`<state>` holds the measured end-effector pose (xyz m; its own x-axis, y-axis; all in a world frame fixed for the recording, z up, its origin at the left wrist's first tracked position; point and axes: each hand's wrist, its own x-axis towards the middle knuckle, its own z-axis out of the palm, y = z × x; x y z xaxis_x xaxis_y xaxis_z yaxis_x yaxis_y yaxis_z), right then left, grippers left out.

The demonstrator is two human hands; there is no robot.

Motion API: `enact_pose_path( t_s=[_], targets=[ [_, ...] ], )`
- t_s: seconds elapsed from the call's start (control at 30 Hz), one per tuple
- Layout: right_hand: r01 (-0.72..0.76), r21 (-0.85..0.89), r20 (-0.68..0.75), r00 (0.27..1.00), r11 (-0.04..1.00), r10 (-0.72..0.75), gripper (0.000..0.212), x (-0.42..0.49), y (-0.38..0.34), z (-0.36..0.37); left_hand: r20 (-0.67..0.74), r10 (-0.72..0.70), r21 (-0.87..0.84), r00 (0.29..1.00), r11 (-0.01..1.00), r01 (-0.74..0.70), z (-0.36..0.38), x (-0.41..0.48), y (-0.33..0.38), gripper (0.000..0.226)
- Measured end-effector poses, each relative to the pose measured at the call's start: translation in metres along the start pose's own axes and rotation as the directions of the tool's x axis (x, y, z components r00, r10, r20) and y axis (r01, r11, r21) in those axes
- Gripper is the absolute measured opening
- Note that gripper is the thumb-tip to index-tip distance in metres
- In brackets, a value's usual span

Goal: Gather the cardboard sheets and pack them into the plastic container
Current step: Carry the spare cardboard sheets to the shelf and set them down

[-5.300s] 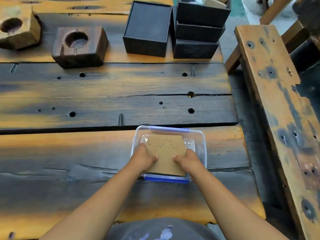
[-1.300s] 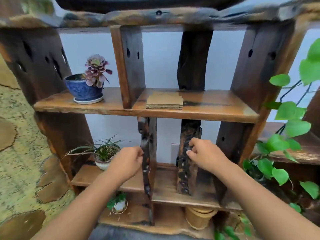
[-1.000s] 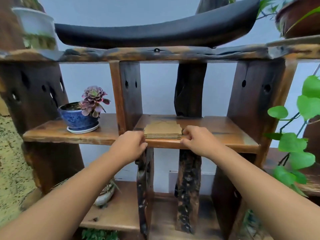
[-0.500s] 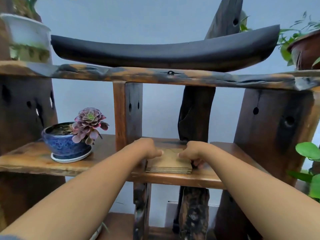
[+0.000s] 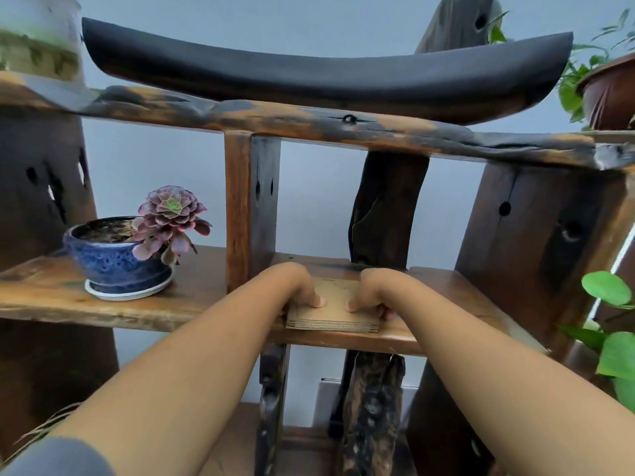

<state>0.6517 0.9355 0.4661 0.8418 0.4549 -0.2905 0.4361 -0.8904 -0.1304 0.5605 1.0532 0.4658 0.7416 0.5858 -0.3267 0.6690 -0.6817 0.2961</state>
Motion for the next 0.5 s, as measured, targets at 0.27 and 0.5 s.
enact_pose_path(
  t_s=[0.27,0.5],
  targets=[
    [-0.021,0.226,-0.031,0.999,0.974,0.029,0.075,-0.025,0.01,0.022,-0.145,0.087,-0.145,0.986,0.983,-0.108,0.024,-0.017,-0.021,0.08],
    [0.017,0.307,-0.224,0.973,0.952,0.055,0.067,-0.07,0.02,0.079,-0.328,0.183,-0.062,0.927,0.975,-0.214,0.07,-0.047,-0.041,0.067]
  ],
)
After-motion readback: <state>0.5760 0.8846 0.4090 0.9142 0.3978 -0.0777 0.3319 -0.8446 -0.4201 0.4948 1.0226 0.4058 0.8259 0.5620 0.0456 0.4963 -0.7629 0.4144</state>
